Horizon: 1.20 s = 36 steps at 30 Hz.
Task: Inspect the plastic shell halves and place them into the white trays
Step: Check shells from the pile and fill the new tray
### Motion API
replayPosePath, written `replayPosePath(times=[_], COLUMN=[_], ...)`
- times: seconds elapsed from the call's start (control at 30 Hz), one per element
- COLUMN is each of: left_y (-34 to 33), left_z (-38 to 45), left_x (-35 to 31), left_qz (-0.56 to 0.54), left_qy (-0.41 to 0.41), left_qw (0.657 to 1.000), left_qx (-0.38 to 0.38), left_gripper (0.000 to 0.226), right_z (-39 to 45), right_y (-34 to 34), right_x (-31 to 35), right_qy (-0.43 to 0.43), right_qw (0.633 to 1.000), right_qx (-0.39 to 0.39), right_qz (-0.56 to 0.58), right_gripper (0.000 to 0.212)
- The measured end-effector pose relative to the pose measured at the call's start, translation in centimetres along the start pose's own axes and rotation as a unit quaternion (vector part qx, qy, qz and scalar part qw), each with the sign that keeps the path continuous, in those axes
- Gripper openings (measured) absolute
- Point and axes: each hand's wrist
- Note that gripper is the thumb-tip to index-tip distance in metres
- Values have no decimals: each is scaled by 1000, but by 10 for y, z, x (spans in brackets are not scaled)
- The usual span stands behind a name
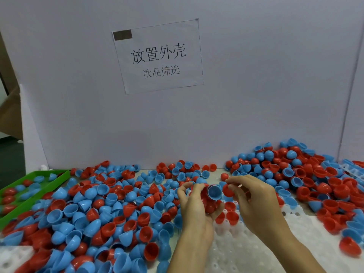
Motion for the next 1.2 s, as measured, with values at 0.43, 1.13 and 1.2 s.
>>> replayPosePath(times=[0.43, 1.13, 1.2], left_y=[-1, 0, 1], left_z=[-8, -13, -10], left_x=[-1, -2, -2], left_qz=[-26, -72, -87], left_qy=[55, 98, 93], left_qw=[994, 981, 984], left_qx=[89, 149, 127], left_gripper=[25, 24, 23], right_z=[0, 0, -1], right_y=[0, -4, -3], right_x=[5, 3, 3], right_qy=[3, -108, -93], right_qw=[999, 981, 987], right_qx=[-23, -73, -80], right_qz=[35, 142, 100], right_gripper=[20, 37, 41])
Point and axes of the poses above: each hand's wrist, its own z-axis towards the middle knuckle, its own y-axis out of the back of the hand, x = y × z, and after that the axes turned 7 degrees about z, right-handed
